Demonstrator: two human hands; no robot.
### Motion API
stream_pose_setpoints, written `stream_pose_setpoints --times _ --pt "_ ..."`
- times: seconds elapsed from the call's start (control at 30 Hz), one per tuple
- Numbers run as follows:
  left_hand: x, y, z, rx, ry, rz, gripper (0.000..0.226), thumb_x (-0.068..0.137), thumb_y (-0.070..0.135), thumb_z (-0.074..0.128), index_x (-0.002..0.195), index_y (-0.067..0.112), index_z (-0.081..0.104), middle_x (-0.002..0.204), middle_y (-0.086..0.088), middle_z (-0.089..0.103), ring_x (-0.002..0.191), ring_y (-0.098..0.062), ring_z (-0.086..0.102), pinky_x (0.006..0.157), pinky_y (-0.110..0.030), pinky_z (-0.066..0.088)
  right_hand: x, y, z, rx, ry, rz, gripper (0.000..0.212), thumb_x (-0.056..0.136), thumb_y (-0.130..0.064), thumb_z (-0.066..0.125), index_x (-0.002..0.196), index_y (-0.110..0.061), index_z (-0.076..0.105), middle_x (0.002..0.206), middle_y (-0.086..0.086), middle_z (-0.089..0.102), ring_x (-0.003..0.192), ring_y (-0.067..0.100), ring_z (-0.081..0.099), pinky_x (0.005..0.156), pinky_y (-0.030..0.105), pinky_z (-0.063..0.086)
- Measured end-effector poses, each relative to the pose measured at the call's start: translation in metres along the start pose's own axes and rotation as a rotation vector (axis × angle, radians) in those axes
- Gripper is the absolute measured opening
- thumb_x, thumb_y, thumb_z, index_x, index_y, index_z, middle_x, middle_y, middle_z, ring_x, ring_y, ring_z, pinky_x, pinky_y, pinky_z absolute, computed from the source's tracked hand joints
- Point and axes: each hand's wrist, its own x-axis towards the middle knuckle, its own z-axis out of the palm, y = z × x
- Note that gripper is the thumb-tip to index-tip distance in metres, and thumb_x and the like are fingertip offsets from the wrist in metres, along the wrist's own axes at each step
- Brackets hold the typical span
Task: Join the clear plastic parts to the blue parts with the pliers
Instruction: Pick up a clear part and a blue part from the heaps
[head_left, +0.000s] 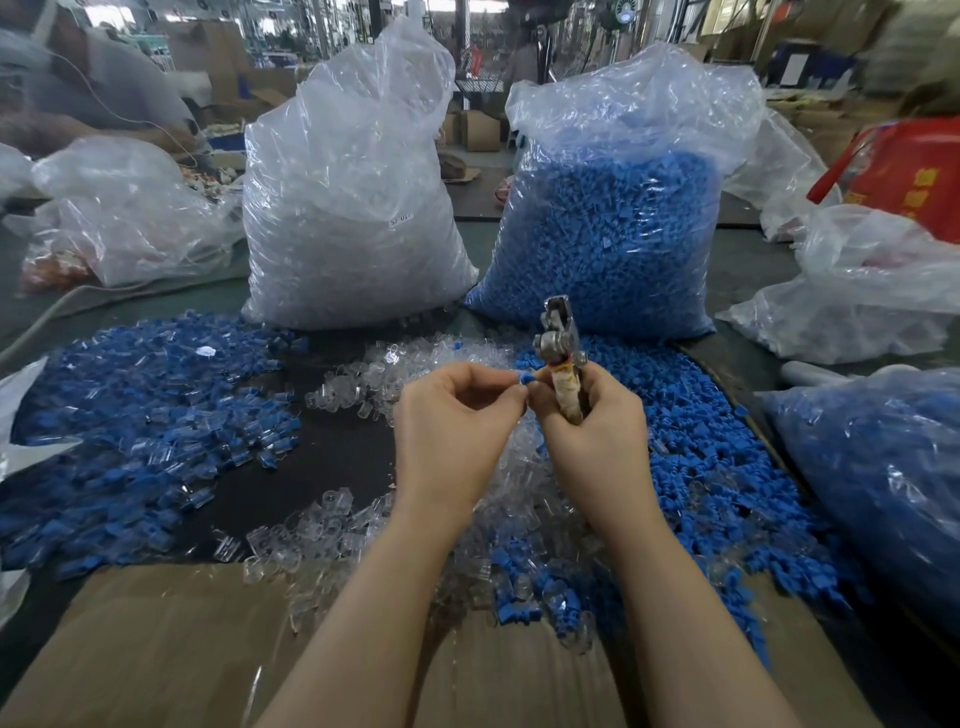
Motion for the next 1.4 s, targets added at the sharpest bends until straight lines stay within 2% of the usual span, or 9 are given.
stream_pose_setpoints --times 0.23,0.37,0.47,0.53,0.63,0.73,0.9,1.17,1.4 --pt "0.000 -0.003 0.001 0.075 0.045 0.047 0.012 0.079 0.013 0.081 0.076 0.023 0.075 0.070 0.012 0.073 0.069 -0.004 0.070 0.071 -0.029 0.061 0.002 -0.001 -0.001 -0.029 -0.055 -0.012 0.006 0.091 -0.019 0.066 0.085 -0.018 0.064 0.072 -0.008 0.064 0.060 0.010 0.055 0.051 0.024 0.043" --pt "0.000 -0.005 0.001 0.084 0.069 0.051 0.009 0.080 0.016 0.080 0.076 0.022 0.074 0.069 0.012 0.072 0.068 -0.004 0.070 0.070 -0.027 0.060 0.002 0.000 -0.001 -0.025 -0.074 -0.005 0.007 0.091 -0.021 0.067 0.086 -0.017 0.064 0.065 -0.006 0.062 0.057 0.009 0.053 0.052 0.028 0.044" --pt "0.001 -0.007 0.000 0.078 0.063 0.035 0.010 0.081 0.015 0.078 0.076 0.023 0.073 0.069 0.008 0.072 0.068 -0.007 0.070 0.070 -0.030 0.060 0.003 -0.001 -0.003 -0.025 -0.125 -0.005 0.006 0.091 -0.021 0.066 0.086 -0.022 0.064 0.068 -0.015 0.064 0.056 0.003 0.054 0.049 0.017 0.042" --pt "0.003 -0.008 -0.001 0.012 0.053 -0.023 0.012 0.083 0.012 0.077 0.077 0.020 0.072 0.069 0.004 0.073 0.069 -0.012 0.072 0.072 -0.032 0.060 0.005 -0.002 -0.008 -0.049 -0.163 0.006 0.007 0.091 -0.022 0.067 0.088 -0.028 0.065 0.073 -0.018 0.067 0.066 0.000 0.061 0.056 0.014 0.046" --pt "0.006 -0.008 -0.004 -0.134 0.044 -0.099 0.008 0.085 0.005 0.074 0.081 0.012 0.070 0.069 -0.002 0.073 0.068 -0.013 0.072 0.066 -0.022 0.057 0.008 0.001 -0.017 -0.129 -0.217 0.037 0.002 0.089 -0.024 0.068 0.091 -0.026 0.067 0.079 -0.009 0.069 0.074 0.006 0.064 0.070 0.030 0.055" --pt "0.007 -0.006 -0.006 -0.195 0.039 -0.080 0.004 0.087 0.001 0.070 0.087 0.005 0.069 0.071 -0.003 0.072 0.064 -0.009 0.070 0.062 -0.015 0.053 0.008 0.002 -0.025 -0.227 -0.304 0.051 0.009 0.089 -0.026 0.066 0.093 -0.018 0.066 0.082 -0.001 0.069 0.079 0.022 0.064 0.075 0.046 0.055" --pt "0.006 -0.005 -0.005 -0.198 0.022 -0.003 0.005 0.088 -0.002 0.068 0.088 0.003 0.068 0.077 -0.007 0.071 0.065 -0.006 0.069 0.065 -0.014 0.053 0.009 -0.003 -0.027 -0.272 -0.402 0.046 0.013 0.088 -0.026 0.068 0.096 -0.017 0.064 0.085 0.001 0.067 0.081 0.025 0.063 0.077 0.050 0.053" --pt "0.007 -0.006 -0.009 -0.160 -0.008 0.064 0.011 0.089 -0.002 0.067 0.085 0.008 0.068 0.078 -0.006 0.072 0.070 -0.009 0.070 0.069 -0.017 0.055 0.007 -0.006 -0.026 -0.228 -0.440 0.022 0.007 0.089 -0.023 0.067 0.095 -0.021 0.063 0.085 -0.001 0.066 0.079 0.022 0.062 0.073 0.043 0.052" --pt "0.006 -0.006 -0.010 -0.181 -0.026 0.100 0.014 0.088 -0.003 0.066 0.084 0.010 0.067 0.073 0.003 0.071 0.068 -0.004 0.068 0.067 -0.014 0.053 0.006 0.002 -0.024 -0.312 -0.420 -0.019 0.008 0.089 -0.018 0.060 0.086 -0.025 0.062 0.068 -0.008 0.060 0.055 0.004 0.050 0.053 0.029 0.041"
